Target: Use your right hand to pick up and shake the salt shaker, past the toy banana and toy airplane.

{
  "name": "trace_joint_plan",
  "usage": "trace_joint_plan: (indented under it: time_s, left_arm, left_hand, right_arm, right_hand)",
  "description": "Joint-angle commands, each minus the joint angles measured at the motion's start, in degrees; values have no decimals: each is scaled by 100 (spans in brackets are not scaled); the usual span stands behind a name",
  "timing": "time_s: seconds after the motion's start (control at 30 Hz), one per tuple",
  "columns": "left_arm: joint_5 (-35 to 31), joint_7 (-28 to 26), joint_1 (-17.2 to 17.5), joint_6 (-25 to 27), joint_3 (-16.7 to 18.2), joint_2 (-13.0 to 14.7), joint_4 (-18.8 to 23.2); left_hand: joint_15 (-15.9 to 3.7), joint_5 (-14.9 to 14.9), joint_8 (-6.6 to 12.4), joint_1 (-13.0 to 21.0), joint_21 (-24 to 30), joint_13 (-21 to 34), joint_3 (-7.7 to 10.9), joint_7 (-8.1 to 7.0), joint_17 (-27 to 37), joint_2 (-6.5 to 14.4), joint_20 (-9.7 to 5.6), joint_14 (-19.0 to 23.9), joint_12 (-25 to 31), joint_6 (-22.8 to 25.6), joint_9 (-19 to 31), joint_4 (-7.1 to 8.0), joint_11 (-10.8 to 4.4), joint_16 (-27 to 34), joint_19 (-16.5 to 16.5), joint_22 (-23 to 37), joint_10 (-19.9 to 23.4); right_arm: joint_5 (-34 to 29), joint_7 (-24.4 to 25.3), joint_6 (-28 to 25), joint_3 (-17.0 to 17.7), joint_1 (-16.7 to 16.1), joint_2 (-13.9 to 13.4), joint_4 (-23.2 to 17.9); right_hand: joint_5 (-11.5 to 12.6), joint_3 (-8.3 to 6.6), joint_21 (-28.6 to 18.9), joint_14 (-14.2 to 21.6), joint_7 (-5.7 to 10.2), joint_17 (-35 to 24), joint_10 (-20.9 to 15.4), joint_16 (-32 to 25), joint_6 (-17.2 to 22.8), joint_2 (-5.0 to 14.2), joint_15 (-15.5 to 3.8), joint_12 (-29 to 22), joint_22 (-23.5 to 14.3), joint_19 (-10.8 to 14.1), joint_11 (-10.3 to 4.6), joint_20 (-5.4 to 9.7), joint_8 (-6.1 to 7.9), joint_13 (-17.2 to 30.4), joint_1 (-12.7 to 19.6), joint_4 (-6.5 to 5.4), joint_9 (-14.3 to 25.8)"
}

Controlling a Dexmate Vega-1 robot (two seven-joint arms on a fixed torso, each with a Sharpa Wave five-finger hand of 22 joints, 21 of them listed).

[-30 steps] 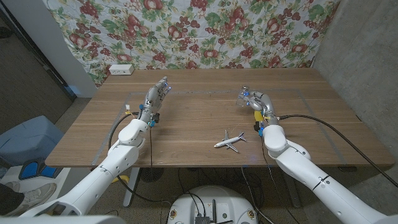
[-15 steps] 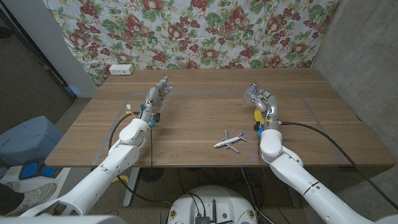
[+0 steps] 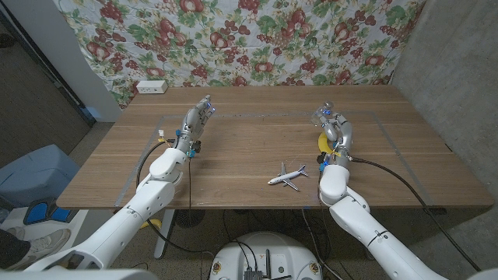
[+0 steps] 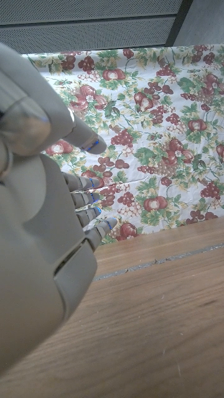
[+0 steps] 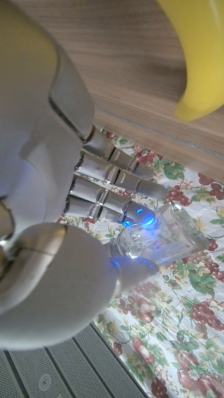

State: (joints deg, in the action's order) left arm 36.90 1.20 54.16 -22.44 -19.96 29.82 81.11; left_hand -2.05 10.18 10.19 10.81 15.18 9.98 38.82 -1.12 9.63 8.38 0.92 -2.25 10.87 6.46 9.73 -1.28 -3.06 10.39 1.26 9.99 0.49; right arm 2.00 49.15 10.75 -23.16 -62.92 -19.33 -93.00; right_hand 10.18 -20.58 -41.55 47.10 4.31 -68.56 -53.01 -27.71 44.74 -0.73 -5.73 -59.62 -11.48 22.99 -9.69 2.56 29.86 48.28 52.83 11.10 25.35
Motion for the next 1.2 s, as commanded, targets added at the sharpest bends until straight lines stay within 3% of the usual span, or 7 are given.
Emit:
trace_joint_plan:
  time_s: [0.03,0.2,0.5,0.9,1.2]
  left_arm:
    - [-21,-12,-19,2,-9,-9,1]
    - [-19,3,-44,13,-20,-17,-18]
    - [-23,26,-82,33,-37,-20,-50]
    - [-18,23,-92,26,-31,-28,-84]
    - [10,77,-133,24,-34,-40,-150]
  left_hand:
    - [-51,25,17,-23,-23,9,29,16,13,226,-8,28,6,56,26,-17,-4,-4,52,13,30]
    - [-51,24,17,-22,-29,9,29,16,13,224,-13,29,6,56,26,-19,-8,-4,55,13,29]
    - [-55,23,17,-22,-47,9,25,14,12,221,-19,30,4,54,26,-19,-7,-4,55,13,25]
    - [-52,22,17,-19,-64,9,22,15,10,213,-22,30,4,54,26,-26,-2,-5,59,14,26]
    - [-51,22,17,-17,-77,9,20,15,10,214,-22,32,5,53,26,-29,-2,-5,61,14,26]
  right_arm:
    - [-32,-121,114,18,43,1,84]
    - [2,-386,38,3,42,-163,1]
    - [201,-1091,-754,-30,22,-650,-505]
    - [533,-1886,-1231,-110,144,-1135,-802]
    - [647,-2109,-1428,-165,210,-1320,-917]
  right_hand:
    - [31,-178,-35,67,-418,-28,12,0,1448,621,-698,-24,-17,-15,-27,51,72,13,656,-193,103]
    - [32,-182,-49,62,-412,-31,10,2,1453,618,-709,-30,-16,-7,-24,70,70,18,674,-182,100]
    - [30,-178,-61,56,-390,-28,-3,12,1449,613,-705,-31,-14,-35,-26,47,62,8,675,-183,92]
    - [25,-177,-87,36,-379,-26,-27,31,1487,596,-708,-29,-10,-45,-11,46,62,-19,694,-173,74]
    - [22,-178,-125,39,-398,-25,-51,39,1508,594,-712,-46,-7,-9,19,25,62,-14,708,-170,66]
